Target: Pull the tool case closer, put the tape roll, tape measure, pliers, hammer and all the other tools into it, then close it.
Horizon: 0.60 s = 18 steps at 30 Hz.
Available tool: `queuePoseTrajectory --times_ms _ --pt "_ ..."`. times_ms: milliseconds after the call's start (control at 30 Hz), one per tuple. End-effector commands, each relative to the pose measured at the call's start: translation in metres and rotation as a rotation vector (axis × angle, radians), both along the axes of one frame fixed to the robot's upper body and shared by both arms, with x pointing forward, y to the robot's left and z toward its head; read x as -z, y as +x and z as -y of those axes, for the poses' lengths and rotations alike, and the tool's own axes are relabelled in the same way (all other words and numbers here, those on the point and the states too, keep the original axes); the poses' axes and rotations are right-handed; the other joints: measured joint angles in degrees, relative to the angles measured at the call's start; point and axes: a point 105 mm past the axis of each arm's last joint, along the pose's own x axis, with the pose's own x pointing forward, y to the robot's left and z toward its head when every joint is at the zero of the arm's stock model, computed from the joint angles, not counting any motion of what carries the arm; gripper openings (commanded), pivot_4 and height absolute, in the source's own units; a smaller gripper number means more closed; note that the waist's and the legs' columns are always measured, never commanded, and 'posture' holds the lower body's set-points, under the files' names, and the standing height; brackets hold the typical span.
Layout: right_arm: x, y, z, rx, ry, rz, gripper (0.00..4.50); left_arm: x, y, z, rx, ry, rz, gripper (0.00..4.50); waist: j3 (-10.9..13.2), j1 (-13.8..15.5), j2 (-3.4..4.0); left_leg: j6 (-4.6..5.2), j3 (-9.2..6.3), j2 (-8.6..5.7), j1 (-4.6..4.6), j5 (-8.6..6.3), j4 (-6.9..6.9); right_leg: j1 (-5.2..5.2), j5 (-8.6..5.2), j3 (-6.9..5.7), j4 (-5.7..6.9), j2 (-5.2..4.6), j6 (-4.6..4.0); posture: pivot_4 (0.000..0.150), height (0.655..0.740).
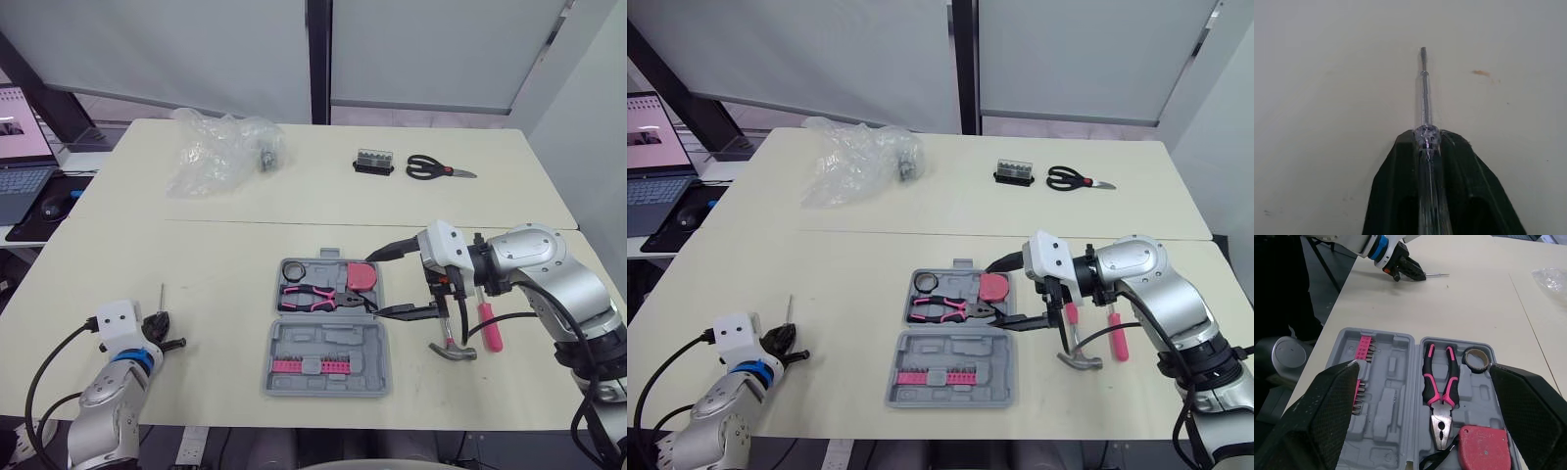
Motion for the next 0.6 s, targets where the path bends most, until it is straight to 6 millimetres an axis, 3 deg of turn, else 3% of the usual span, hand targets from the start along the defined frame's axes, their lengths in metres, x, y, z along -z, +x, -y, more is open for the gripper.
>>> queuePoseTrajectory --times_ms 33,167,233,333,400,467,600 --pt "-0.007 -0.003 -0.002 -0.02 0.008 0.038 4.5 0.009 -0.008 -0.007 -0.028 -0.016 -0.039 0.23 0.0 -0.01 0.01 0.0 0.0 0.0 0.0 0.0 0.0 0.0 0.0 0.0 0.0 0.0 0.0 0.15 0.74" --pt "-0.007 -0.002 0.0 0.005 0.013 0.044 4.5 -0.015 -0.006 -0.011 0.013 0.001 0.058 0.23 0.0 -0.05 0.0 0.0 0.0 0.01 0.0 0.0 0.0 0.0 0.0 0.0 -0.01 0.01 0.0 0.15 0.74" --pt "-0.008 -0.002 0.004 0.03 0.017 0.048 4.5 -0.042 0.001 0.005 0.187 0.063 0.137 0.23 0.03 -0.11 -0.05 0.0 0.0 0.02 -0.02 0.0 -0.02 -0.01 0.0 -0.01 -0.02 0.01 0.0 0.15 0.74" --pt "-0.007 -0.003 0.008 0.057 0.017 0.05 4.5 -0.062 0.005 0.028 0.378 0.119 0.181 0.23 0.05 0.02 -0.02 -0.01 -0.01 0.04 -0.04 0.0 -0.04 -0.04 0.0 -0.02 -0.03 0.03 0.0 0.15 0.74" --pt "-0.005 -0.005 0.011 0.079 0.01 0.046 4.5 -0.074 0.009 0.047 0.543 0.202 0.188 0.23 0.06 0.22 -0.01 -0.02 -0.01 0.02 -0.04 0.01 -0.03 -0.02 0.0 -0.03 -0.03 0.01 0.0 0.15 0.74" --pt "0.0 -0.009 0.016 0.108 0.002 0.04 4.5 -0.085 0.01 0.081 0.809 0.275 0.181 0.23 0.06 0.26 -0.01 -0.02 0.01 -0.01 -0.04 0.01 -0.04 0.02 0.01 -0.02 -0.09 -0.01 0.01 0.15 0.74" --pt "0.009 -0.017 0.019 0.139 -0.016 0.031 4.5 -0.078 -0.008 0.135 1.309 0.41 0.074 0.23 0.12 0.07 0.09 -0.02 0.06 0.0 -0.05 0.0 -0.13 0.0 0.01 0.02 -0.26 0.01 0.01 0.15 0.74"
